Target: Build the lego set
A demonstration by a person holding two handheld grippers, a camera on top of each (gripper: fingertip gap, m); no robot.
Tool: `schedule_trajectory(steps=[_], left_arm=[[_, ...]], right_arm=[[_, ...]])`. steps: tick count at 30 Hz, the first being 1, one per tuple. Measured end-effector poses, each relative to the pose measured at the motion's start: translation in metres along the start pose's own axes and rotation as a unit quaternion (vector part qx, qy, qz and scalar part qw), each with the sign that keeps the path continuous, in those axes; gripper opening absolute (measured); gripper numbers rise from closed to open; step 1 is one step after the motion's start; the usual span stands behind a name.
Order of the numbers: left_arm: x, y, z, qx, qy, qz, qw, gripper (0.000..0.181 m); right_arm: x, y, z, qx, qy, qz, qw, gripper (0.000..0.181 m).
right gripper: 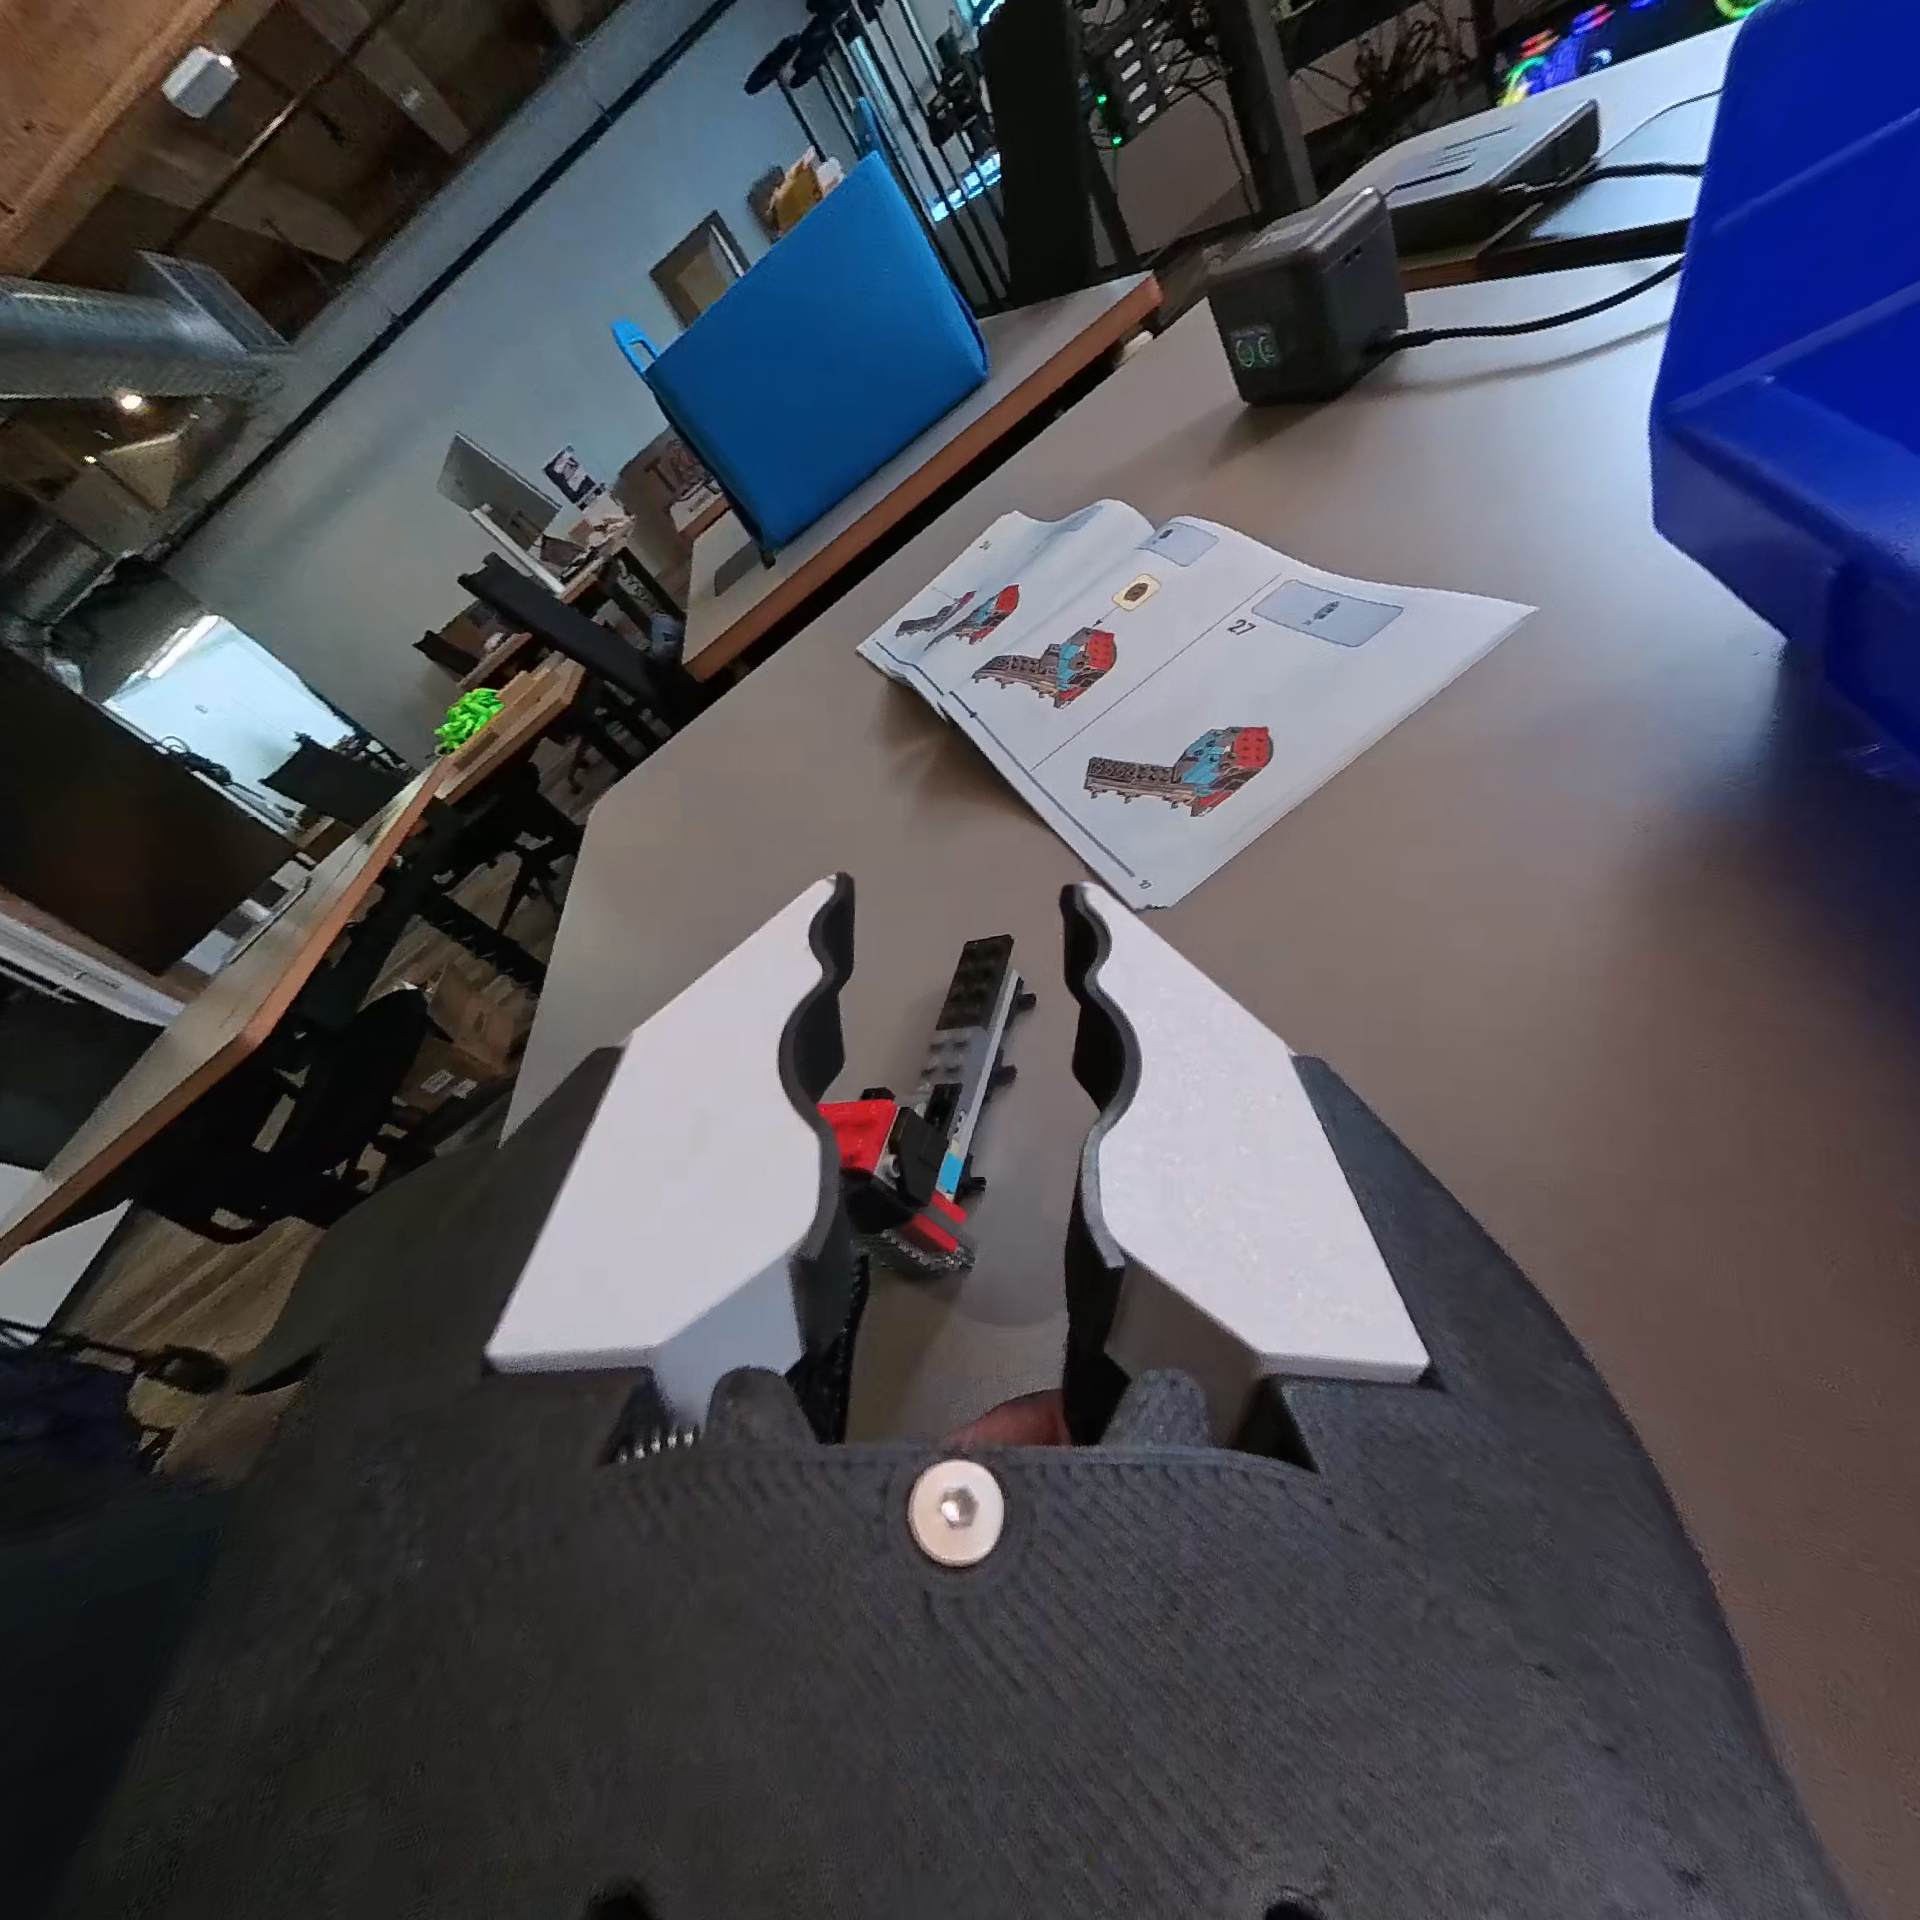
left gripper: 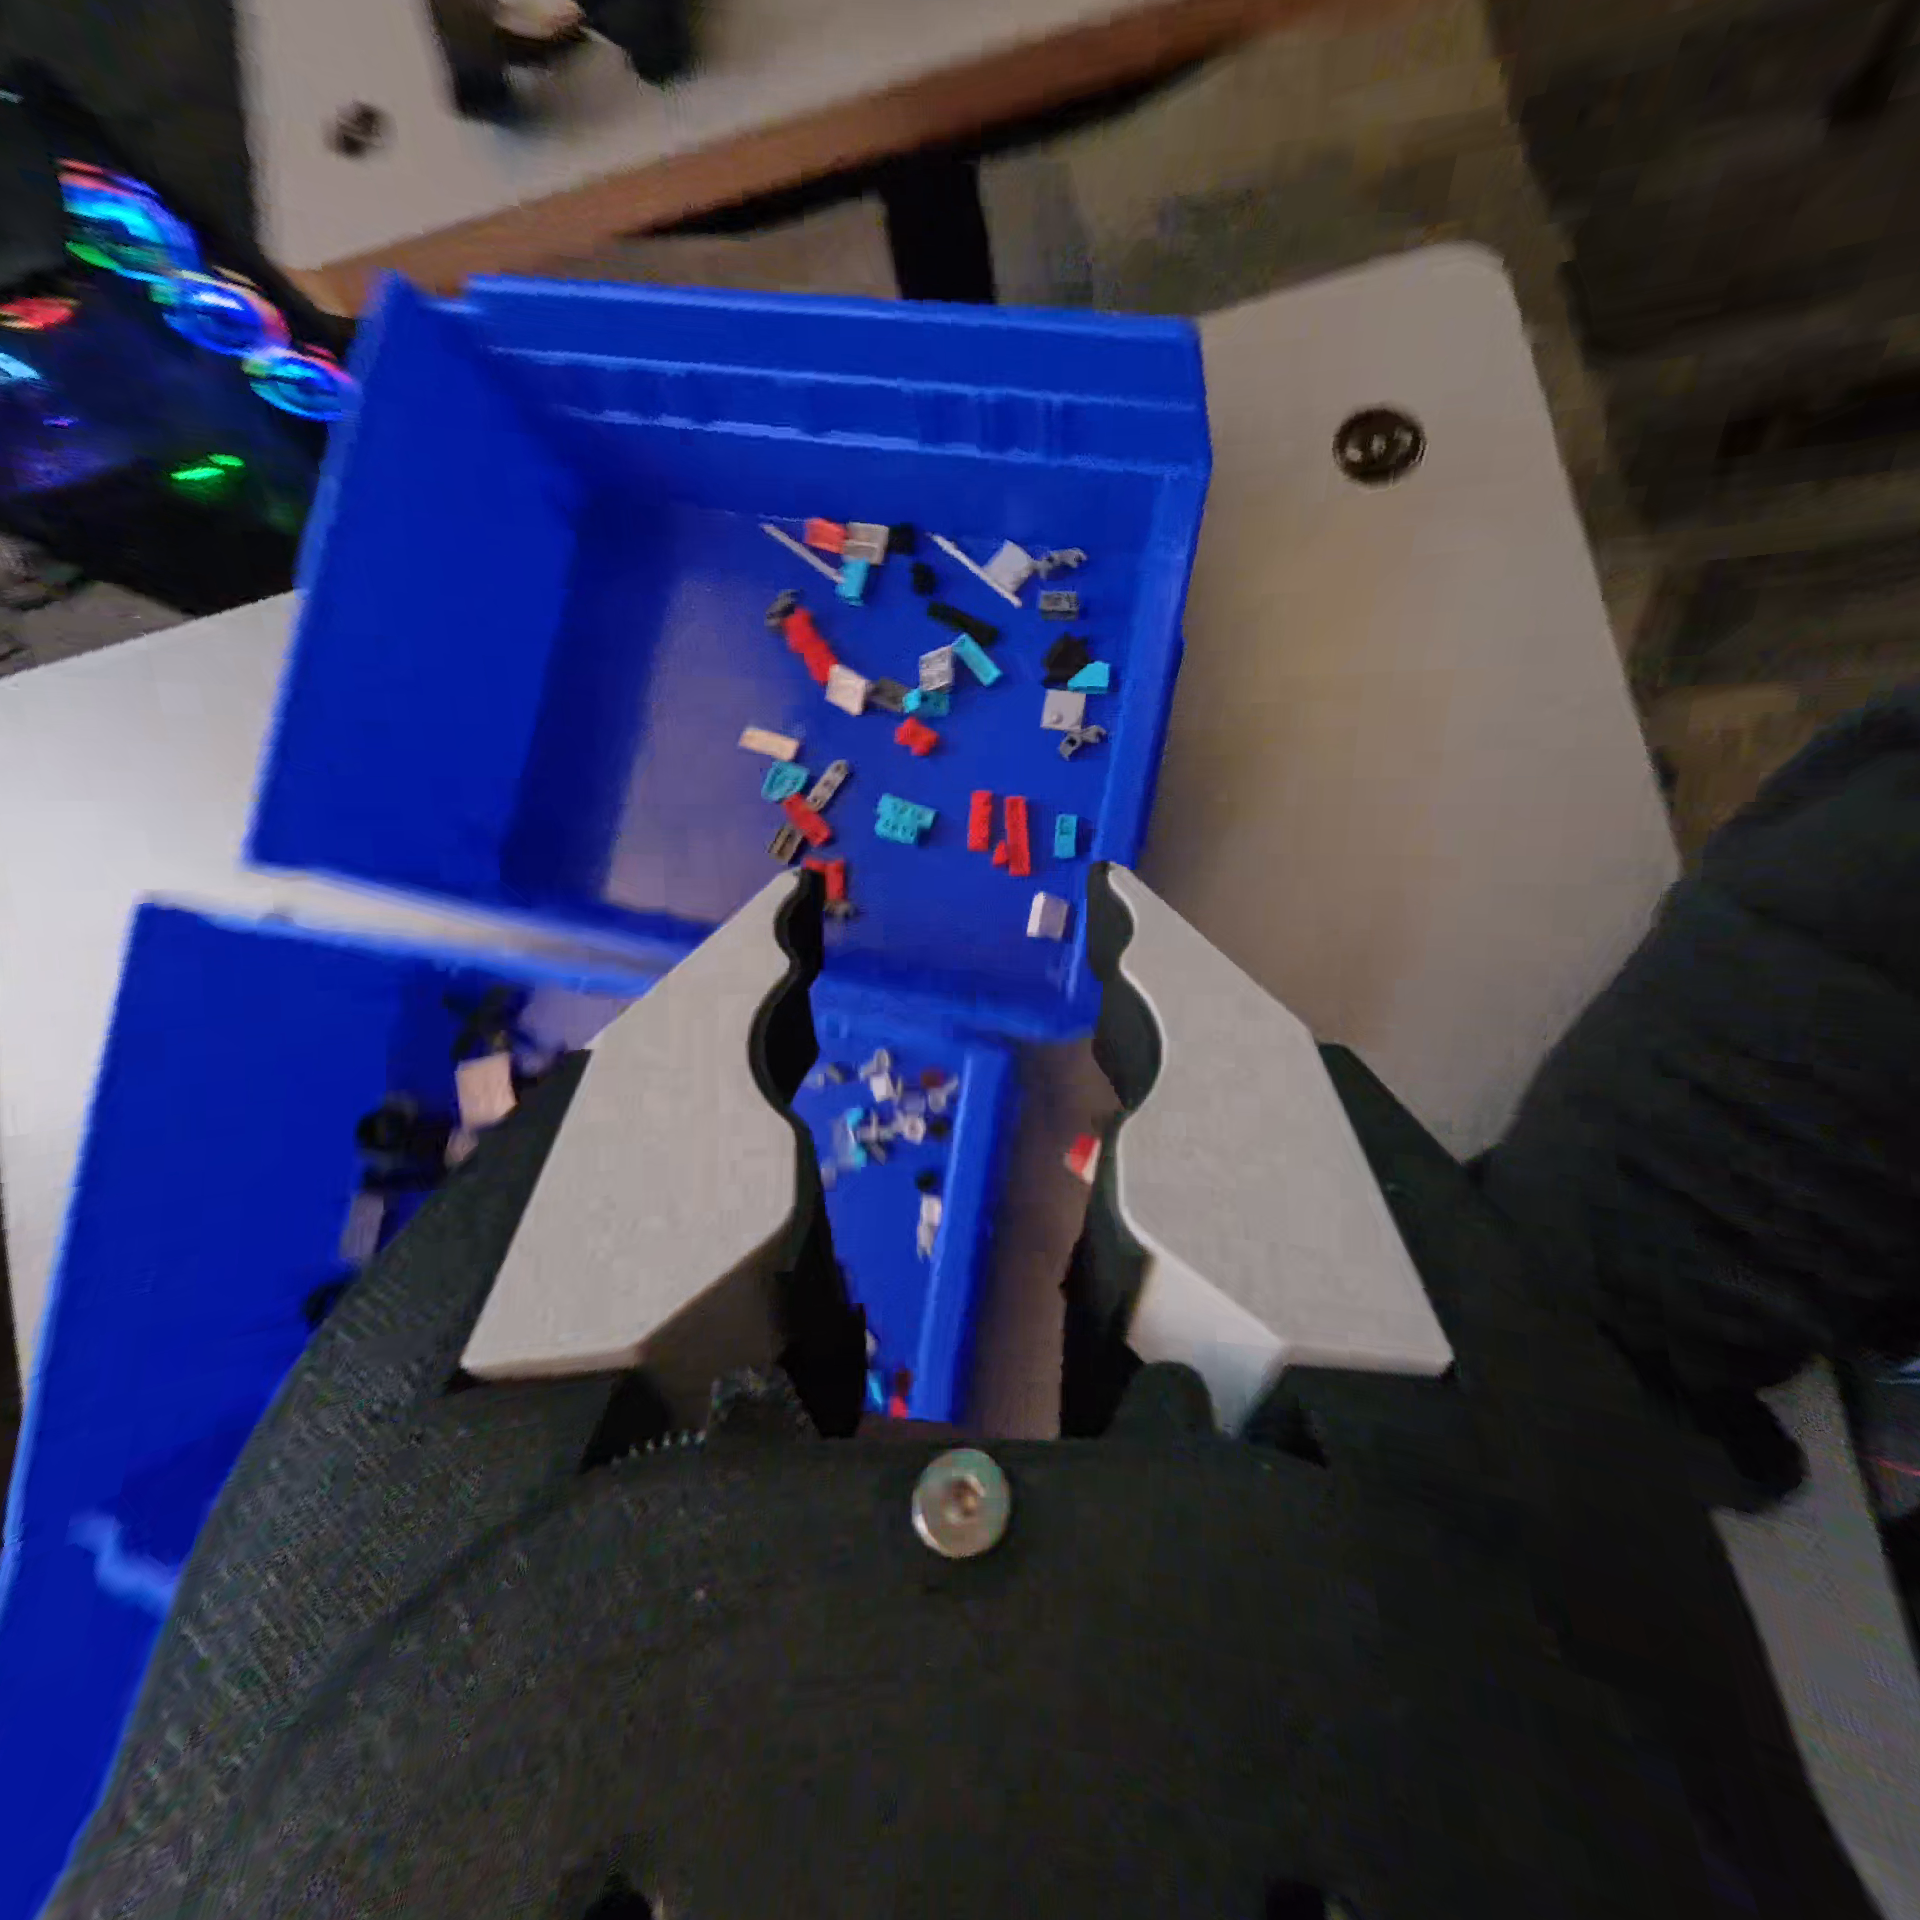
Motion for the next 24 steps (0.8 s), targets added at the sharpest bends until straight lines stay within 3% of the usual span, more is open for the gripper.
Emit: schedule_trajectory(steps=[4,10,16,24], left_arm=[[-0.006,-0.086,0.013,0.077,-0.08,-0.056,0.992,0.047],[-0.006,-0.157,0.007,0.147,-0.256,-0.111,0.949,0.04],[-0.005,-0.187,-0.007,0.185,-0.317,-0.157,0.917,0.029],[-0.005,-0.204,-0.015,0.189,-0.326,-0.171,0.91,0.019]], right_arm=[[0.005,-0.002,-0.003,0.015,-0.012,0.04,0.999,0.04],[0.008,0.003,0.001,0.001,-0.033,0.085,0.996,0.04],[0.01,0.003,-0.001,0.011,-0.03,0.094,0.995,0.04],[0.008,0.003,0.0,0.01,-0.045,0.098,0.994,0.04]])
Point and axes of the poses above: each gripper's, where its closed fingertips meet, y back along the fingers, z out of its top, x = y × z across the jaws, the point moved 3 cm from there along y, back along the fingers, and after that the axes turned 6 degrees about z, right-handed, at the moved point
